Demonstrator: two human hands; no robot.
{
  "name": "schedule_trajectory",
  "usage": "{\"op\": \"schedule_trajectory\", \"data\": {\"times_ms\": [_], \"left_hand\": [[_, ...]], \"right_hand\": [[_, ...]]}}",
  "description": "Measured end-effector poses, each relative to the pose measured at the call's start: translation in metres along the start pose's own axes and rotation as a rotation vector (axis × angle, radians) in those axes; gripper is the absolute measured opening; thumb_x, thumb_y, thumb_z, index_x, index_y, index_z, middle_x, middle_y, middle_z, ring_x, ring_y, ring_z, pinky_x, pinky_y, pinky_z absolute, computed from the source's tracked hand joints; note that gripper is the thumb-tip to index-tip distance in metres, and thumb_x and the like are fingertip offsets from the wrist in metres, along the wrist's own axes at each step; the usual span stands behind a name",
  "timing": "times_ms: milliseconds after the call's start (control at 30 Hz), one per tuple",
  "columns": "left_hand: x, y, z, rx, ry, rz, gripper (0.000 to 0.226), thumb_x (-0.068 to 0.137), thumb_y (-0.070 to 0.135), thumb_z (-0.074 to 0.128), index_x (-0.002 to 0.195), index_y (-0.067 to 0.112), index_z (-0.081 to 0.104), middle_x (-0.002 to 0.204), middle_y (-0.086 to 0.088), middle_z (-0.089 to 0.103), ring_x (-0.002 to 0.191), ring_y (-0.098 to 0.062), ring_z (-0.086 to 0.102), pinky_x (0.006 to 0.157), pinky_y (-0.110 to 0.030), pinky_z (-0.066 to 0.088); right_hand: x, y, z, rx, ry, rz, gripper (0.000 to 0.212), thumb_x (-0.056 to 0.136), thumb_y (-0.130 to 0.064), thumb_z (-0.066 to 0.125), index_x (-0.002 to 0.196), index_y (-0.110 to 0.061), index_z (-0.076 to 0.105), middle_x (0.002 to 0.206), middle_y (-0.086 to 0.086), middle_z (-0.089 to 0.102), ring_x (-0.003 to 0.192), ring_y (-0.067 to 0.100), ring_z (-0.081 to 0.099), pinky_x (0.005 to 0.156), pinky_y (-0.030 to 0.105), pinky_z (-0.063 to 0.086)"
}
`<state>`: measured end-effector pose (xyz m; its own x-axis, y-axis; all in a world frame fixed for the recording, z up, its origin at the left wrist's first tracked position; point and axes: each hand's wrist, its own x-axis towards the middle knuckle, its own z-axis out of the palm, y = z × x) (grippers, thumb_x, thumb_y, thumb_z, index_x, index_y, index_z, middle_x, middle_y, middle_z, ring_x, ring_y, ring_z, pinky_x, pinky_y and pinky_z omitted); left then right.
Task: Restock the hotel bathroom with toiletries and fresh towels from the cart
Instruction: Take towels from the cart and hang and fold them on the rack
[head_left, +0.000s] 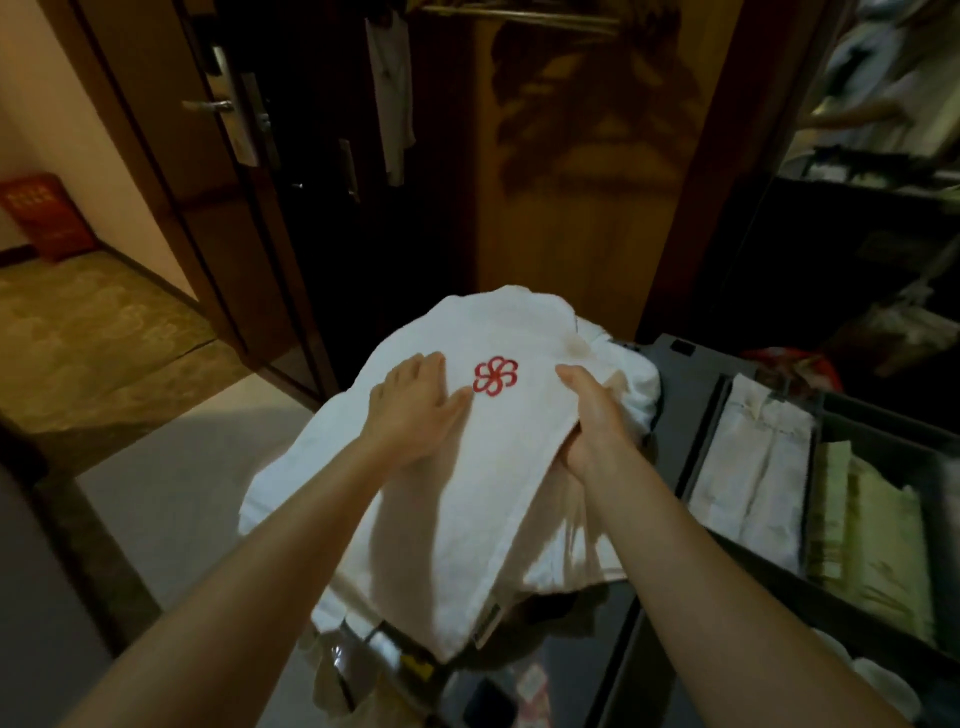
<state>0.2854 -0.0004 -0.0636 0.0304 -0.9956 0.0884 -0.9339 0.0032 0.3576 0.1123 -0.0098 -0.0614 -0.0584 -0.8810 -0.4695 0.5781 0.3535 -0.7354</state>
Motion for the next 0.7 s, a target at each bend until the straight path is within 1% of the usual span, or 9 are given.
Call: {"op": "schedule_trajectory", "data": {"times_ms": [67,167,200,267,333,500,600,667,700], "left_hand": [[0.021,-0.001,0.006,0.037,-0.035,0.002,0.063,0.096,0.051,0.029,0.146,0.015,0.02,0.155,-0.009,0.019,0.143,-0.027,0.016,0.115,-0.042,0.014],[0.057,-0.003,0.01,0.066,-0.058,-0.01,0.067,0.093,0.057,0.025,0.143,0.013,0.028,0.152,-0.01,0.027,0.14,-0.027,0.023,0.115,-0.045,0.016],[0.069,-0.003,0.012,0.069,-0.062,-0.02,0.067,0.092,0.059,0.026,0.14,0.011,0.034,0.148,-0.011,0.034,0.137,-0.028,0.028,0.113,-0.047,0.018],[0.092,-0.002,0.016,0.062,-0.071,-0.052,0.07,0.09,0.063,0.027,0.134,0.01,0.04,0.142,-0.01,0.042,0.132,-0.028,0.035,0.111,-0.049,0.02],[0.112,-0.003,0.021,0.049,-0.087,-0.095,0.076,0.086,0.068,0.027,0.135,0.011,0.039,0.141,-0.01,0.044,0.131,-0.028,0.037,0.112,-0.05,0.019],[0.143,-0.004,0.027,-0.044,-0.094,-0.157,0.086,0.078,0.076,0.038,0.136,0.013,0.039,0.138,-0.011,0.047,0.128,-0.03,0.04,0.108,-0.049,0.025],[0.155,-0.01,0.029,-0.213,0.057,-0.126,0.078,0.072,0.073,0.052,0.129,0.02,0.045,0.127,-0.006,0.055,0.117,-0.029,0.049,0.1,-0.047,0.035],[0.158,-0.011,0.029,-0.339,0.057,-0.135,0.075,0.072,0.067,0.059,0.129,0.02,0.045,0.125,-0.006,0.057,0.114,-0.029,0.052,0.097,-0.045,0.04],[0.16,-0.01,0.028,-0.402,0.009,-0.173,0.072,0.074,0.064,0.061,0.128,0.019,0.046,0.124,-0.007,0.057,0.113,-0.029,0.053,0.096,-0.044,0.042]], "right_hand": [[0.011,-0.01,0.004,-0.039,0.047,-0.016,0.024,0.087,-0.015,0.06,0.107,-0.02,0.047,0.097,0.01,0.063,0.078,0.023,0.059,0.076,0.04,0.05],[0.027,-0.026,0.004,-0.028,0.125,-0.025,0.006,0.087,-0.017,0.061,0.093,-0.018,0.059,0.085,0.007,0.066,0.071,0.02,0.06,0.073,0.036,0.053],[0.031,-0.03,0.002,-0.014,0.144,-0.032,0.008,0.087,-0.018,0.061,0.095,-0.018,0.06,0.084,0.006,0.066,0.072,0.02,0.061,0.071,0.034,0.054],[0.041,-0.034,-0.003,0.014,0.162,-0.07,0.026,0.085,-0.016,0.061,0.111,-0.014,0.061,0.095,0.009,0.068,0.081,0.023,0.063,0.075,0.035,0.053],[0.048,-0.039,-0.006,0.003,0.193,-0.118,0.038,0.085,-0.015,0.059,0.123,-0.011,0.058,0.103,0.012,0.067,0.087,0.025,0.063,0.071,0.034,0.052],[0.059,-0.049,-0.001,-0.06,0.196,-0.16,0.029,0.086,-0.018,0.059,0.114,-0.01,0.062,0.095,0.011,0.069,0.082,0.025,0.063,0.068,0.033,0.05],[0.07,-0.048,0.005,-0.163,0.238,-0.152,0.057,0.059,-0.036,0.077,0.112,-0.019,0.065,0.1,0.009,0.072,0.088,0.028,0.069,0.076,0.04,0.056],[0.08,-0.047,0.002,-0.196,0.263,-0.155,0.076,0.038,-0.044,0.08,0.109,-0.021,0.067,0.099,0.006,0.073,0.088,0.029,0.07,0.081,0.046,0.056],[0.082,-0.047,0.002,-0.207,0.264,-0.149,0.076,0.039,-0.046,0.08,0.109,-0.021,0.067,0.099,0.006,0.073,0.088,0.029,0.07,0.083,0.047,0.055]]}}
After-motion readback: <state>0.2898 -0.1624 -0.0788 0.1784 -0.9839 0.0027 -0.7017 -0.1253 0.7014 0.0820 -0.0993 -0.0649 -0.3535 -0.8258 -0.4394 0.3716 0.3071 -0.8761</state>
